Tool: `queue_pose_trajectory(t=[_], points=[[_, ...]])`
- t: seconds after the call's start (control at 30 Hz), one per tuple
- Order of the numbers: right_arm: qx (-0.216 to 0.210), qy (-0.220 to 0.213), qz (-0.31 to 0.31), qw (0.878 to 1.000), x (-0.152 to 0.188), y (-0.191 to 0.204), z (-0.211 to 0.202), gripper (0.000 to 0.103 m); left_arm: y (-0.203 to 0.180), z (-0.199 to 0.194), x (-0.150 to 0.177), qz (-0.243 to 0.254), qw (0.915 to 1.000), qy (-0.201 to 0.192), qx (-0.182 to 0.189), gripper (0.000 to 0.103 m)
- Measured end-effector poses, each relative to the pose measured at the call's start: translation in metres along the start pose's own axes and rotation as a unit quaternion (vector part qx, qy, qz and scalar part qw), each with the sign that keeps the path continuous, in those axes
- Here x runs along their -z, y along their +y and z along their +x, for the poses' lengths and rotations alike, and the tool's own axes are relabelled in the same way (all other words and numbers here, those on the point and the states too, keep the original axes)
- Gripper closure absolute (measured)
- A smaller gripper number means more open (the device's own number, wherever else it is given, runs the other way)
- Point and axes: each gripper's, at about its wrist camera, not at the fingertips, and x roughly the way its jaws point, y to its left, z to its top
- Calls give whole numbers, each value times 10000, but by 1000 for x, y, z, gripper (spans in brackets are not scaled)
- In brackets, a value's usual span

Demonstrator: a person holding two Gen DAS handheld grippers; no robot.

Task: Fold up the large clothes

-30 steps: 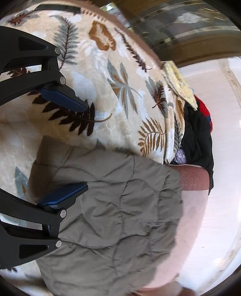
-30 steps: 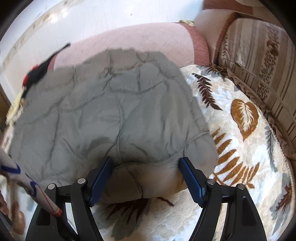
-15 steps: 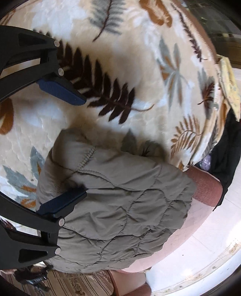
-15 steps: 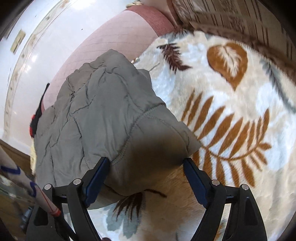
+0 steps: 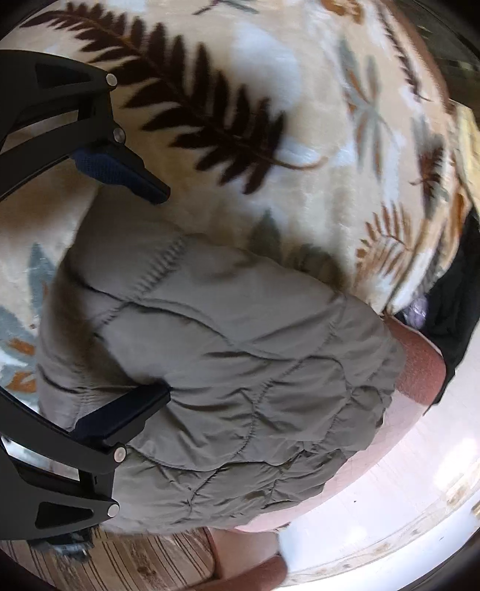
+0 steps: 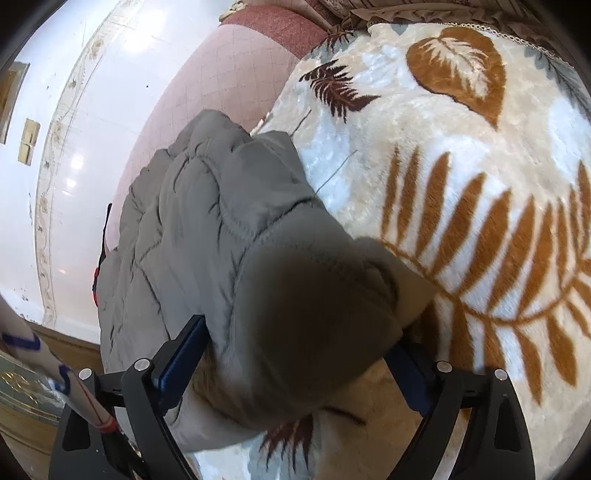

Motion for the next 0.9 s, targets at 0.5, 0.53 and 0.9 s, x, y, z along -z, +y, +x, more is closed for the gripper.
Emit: queue_pose_trajectory(t=[0.5, 0.53, 0.9], points=[[1049, -377, -1663, 9798, 11, 49, -9, 45, -14, -19, -11, 503, 9980, -281, -257, 35], [1035, -353, -1643, 9803, 11, 48, -10, 44, -7, -20, -13, 295, 9993, -157, -155, 28], [1064, -308, -1548, 9817, 8, 44, -5, 39, 22, 8, -8, -693, 9948, 468, 583, 11]])
